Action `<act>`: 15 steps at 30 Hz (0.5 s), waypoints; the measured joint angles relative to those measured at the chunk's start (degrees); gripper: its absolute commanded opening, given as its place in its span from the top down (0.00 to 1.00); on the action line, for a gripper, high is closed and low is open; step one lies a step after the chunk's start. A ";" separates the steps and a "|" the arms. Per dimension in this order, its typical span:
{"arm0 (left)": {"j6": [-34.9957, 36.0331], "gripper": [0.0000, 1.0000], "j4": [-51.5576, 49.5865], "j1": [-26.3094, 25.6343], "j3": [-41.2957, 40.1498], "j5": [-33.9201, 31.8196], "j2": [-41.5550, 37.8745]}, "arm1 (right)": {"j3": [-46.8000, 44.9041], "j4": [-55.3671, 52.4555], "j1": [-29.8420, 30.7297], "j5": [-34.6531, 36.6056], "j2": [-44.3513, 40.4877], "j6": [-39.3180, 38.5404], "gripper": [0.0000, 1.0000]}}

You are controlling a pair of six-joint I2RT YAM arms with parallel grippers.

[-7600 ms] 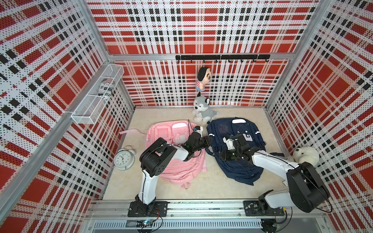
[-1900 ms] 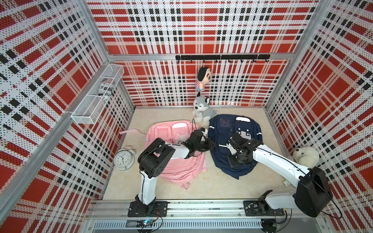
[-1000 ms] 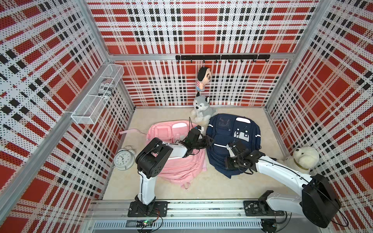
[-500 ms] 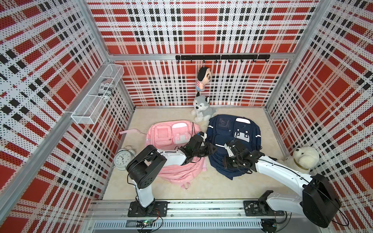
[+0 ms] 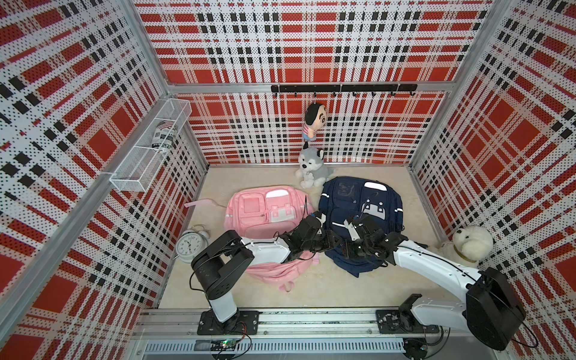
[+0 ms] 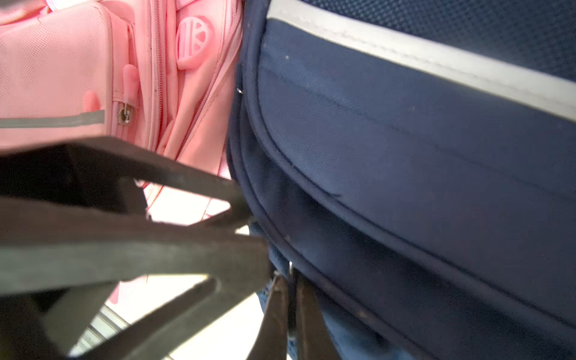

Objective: Zip up the backpack
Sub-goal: Zip the zipper on the backpack.

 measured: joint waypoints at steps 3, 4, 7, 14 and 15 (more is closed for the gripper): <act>-1.25 0.55 0.17 -0.31 -1.03 -0.55 0.00 | 0.00 0.28 0.00 -0.04 0.35 -0.76 1.00; -1.46 0.55 0.35 -0.33 -1.01 -0.70 0.00 | 0.00 0.35 0.00 -0.07 0.50 -0.87 1.00; -2.27 0.55 1.14 -0.35 -0.98 -1.09 0.22 | 0.00 0.76 0.00 -0.26 0.74 -1.22 1.00; -3.72 0.55 2.82 -0.35 -0.68 -2.14 1.66 | -0.09 0.81 0.00 -0.72 0.70 -2.14 1.00; -3.87 0.55 3.17 -0.35 -0.63 -2.23 1.95 | -0.26 0.83 0.00 -0.79 0.59 -2.23 1.00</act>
